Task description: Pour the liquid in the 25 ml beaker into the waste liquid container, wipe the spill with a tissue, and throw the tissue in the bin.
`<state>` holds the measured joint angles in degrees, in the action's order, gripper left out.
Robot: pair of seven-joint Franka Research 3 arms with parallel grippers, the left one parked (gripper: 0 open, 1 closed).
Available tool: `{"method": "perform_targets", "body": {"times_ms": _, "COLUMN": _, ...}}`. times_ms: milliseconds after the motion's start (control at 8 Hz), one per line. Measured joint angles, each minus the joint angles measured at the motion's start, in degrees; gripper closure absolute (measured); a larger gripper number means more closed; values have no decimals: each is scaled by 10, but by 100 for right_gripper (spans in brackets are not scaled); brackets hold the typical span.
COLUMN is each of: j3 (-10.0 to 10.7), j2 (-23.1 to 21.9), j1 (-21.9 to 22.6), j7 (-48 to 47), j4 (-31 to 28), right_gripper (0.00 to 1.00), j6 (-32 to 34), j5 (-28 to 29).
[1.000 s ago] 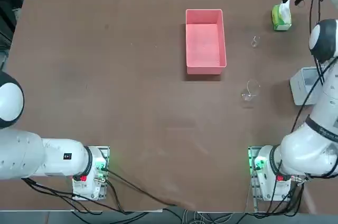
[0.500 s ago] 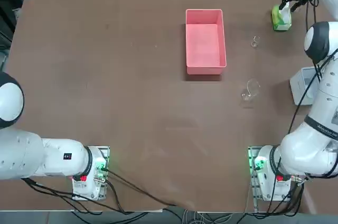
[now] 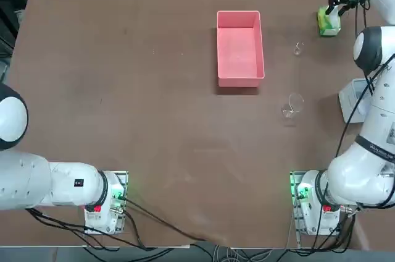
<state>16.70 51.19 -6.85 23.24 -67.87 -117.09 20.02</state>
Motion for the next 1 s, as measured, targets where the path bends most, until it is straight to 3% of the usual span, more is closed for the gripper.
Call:
{"method": "perform_targets", "body": {"times_ms": 250, "j3": 0, "j2": 4, "j1": 1, "j7": 0, "j4": 3, "right_gripper": 48, "j6": -2, "j5": -1}}
{"method": "perform_targets", "body": {"times_ms": 625, "j3": 0, "j2": 4, "j1": 3, "j7": 0, "j4": 5, "right_gripper": 58, "j6": -3, "j5": -3}}
{"method": "perform_targets", "body": {"times_ms": 875, "j3": 0, "j2": 4, "j1": 7, "j7": 1, "j4": 6, "right_gripper": 70, "j6": -2, "j5": -10}}
{"method": "perform_targets", "body": {"times_ms": 1000, "j3": 0, "j2": 4, "j1": 8, "j7": 1, "j4": 6, "right_gripper": 82, "j6": -2, "j5": -17}}
